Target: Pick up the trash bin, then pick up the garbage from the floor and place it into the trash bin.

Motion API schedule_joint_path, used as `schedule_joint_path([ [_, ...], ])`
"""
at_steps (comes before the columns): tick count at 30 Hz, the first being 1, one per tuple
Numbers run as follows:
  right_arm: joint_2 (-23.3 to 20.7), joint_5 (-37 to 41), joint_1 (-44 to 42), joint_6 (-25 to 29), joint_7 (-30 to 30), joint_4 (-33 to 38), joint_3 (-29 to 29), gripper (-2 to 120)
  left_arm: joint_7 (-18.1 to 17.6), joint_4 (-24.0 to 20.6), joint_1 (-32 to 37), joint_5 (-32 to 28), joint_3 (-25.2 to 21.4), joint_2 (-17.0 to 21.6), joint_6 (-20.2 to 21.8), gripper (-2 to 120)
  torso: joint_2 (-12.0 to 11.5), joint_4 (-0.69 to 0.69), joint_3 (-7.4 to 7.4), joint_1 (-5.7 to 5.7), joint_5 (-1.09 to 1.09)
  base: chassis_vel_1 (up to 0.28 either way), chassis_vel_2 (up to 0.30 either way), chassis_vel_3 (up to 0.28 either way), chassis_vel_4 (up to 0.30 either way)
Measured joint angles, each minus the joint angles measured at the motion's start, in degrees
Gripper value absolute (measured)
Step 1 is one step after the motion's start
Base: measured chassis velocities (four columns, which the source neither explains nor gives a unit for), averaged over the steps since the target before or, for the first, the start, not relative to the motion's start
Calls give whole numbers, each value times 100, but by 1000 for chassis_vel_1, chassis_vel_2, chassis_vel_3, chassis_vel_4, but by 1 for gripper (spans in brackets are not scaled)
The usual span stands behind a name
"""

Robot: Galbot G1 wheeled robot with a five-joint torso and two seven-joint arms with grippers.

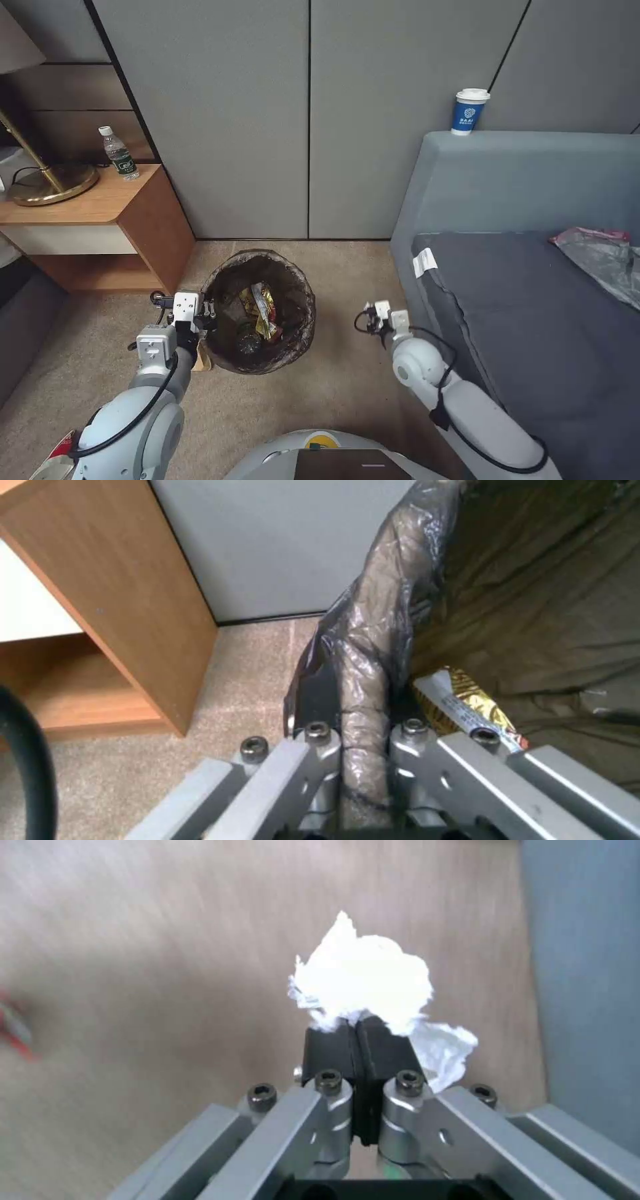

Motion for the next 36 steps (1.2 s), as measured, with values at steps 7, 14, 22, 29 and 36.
schedule_joint_path([
  [7,-205,578,99,-179,43,1394,394,0,-9,0,5,2,-13,-12,7,2,0,0,0,0,-1,0,0,0,0],
  [14,-446,1054,339,-233,-417,2295,726,0,-13,0,37,51,28,-42,12,2,0,-1,0,0,0,0,0,0,0],
  [22,-748,1953,984,-272,-750,2994,692,0,-13,15,41,85,60,-54,20,2,0,0,0,0,0,0,0,0,0],
  [29,-847,2683,1635,-426,-1228,3341,252,0,-5,39,23,89,112,-24,71,2,0,0,0,0,-1,0,0,0,0],
  [36,-958,2710,1773,-519,-1487,3353,-152,0,0,77,9,142,184,-27,80,2,0,-1,0,0,-1,0,0,0,0],
])
